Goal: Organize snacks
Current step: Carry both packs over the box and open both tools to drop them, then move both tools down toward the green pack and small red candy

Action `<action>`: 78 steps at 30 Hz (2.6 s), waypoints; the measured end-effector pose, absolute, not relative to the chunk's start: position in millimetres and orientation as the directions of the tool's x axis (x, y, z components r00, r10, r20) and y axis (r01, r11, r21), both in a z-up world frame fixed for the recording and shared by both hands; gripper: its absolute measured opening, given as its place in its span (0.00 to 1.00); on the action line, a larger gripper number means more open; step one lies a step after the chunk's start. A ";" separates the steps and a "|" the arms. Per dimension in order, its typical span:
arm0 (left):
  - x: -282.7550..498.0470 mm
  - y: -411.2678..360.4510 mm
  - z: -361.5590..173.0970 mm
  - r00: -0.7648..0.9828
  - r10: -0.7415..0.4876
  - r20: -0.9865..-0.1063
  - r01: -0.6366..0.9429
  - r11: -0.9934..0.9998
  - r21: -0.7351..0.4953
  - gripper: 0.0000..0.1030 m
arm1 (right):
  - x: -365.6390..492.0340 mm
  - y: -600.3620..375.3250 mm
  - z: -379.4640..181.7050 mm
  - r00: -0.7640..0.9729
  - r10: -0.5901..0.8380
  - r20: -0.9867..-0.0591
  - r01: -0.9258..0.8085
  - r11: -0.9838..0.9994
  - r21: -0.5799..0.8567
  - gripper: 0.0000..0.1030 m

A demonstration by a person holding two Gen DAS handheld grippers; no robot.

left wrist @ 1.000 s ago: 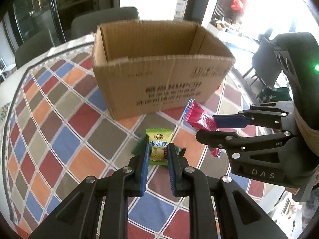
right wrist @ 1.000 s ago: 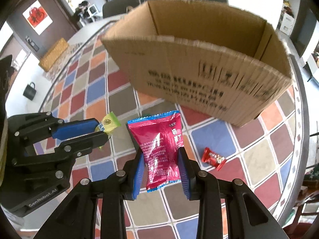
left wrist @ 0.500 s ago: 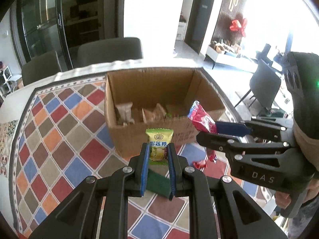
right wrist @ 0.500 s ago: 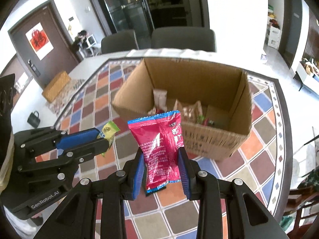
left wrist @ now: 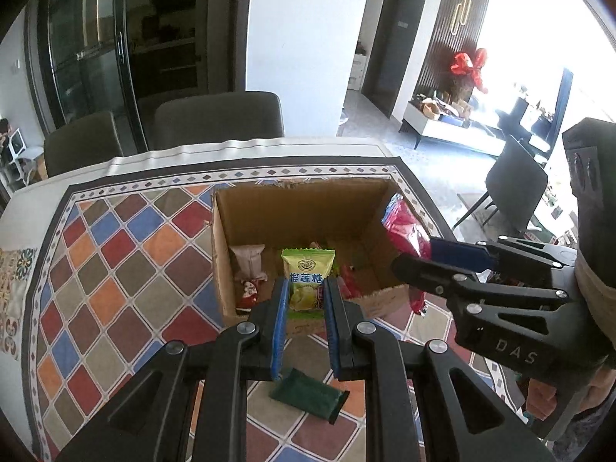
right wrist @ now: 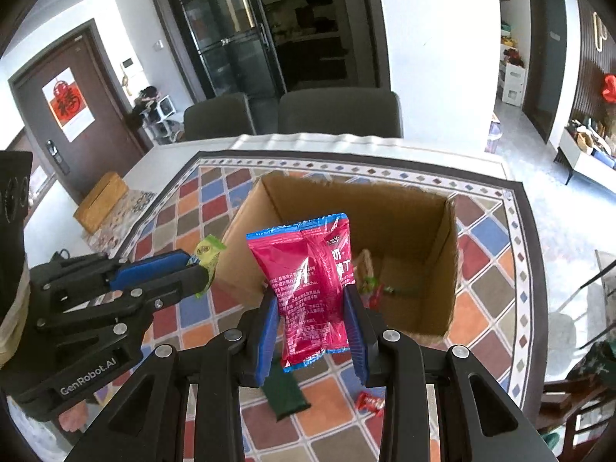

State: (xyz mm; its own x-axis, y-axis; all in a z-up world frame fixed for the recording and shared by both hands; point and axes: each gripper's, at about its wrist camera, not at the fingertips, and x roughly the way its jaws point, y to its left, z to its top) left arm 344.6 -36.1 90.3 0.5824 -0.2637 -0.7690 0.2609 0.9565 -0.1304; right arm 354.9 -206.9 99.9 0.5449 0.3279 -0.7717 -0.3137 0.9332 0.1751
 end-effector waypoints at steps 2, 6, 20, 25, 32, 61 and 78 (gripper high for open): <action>350.4 -37.6 88.2 0.577 -0.267 -0.772 0.264 0.955 -0.134 0.18 | 361.5 -208.0 101.2 0.549 0.321 -0.772 -0.307 0.936 0.171 0.33; 363.7 -40.2 81.2 0.565 -0.268 -0.781 0.266 0.954 -0.135 0.18 | 374.6 -211.9 97.2 0.550 0.313 -0.775 -0.290 0.941 0.174 0.33; 404.4 -46.9 56.6 0.532 -0.226 -0.816 0.241 0.964 -0.110 0.25 | 408.4 -218.4 72.8 0.550 0.248 -0.798 -0.231 0.963 0.141 0.34; 400.0 -44.3 54.1 0.531 -0.198 -0.824 0.204 0.974 -0.103 0.42 | 406.0 -217.2 70.1 0.564 0.188 -0.804 -0.211 0.974 0.080 0.42; 377.6 -42.5 61.4 0.535 -0.204 -0.820 0.191 0.975 -0.118 0.47 | 389.9 -220.7 76.6 0.568 0.208 -0.797 -0.213 0.972 0.102 0.47; 293.0 -44.2 7.1 0.452 -0.211 -0.867 0.016 0.973 -0.229 0.64 | 308.7 -247.8 43.5 0.575 0.198 -0.794 -0.142 0.980 0.142 0.63; 312.1 -60.2 -75.2 0.255 -0.173 -0.951 -0.131 0.968 -0.212 0.66 | 305.8 -276.7 -39.8 0.435 0.175 -0.883 0.006 0.980 0.197 0.63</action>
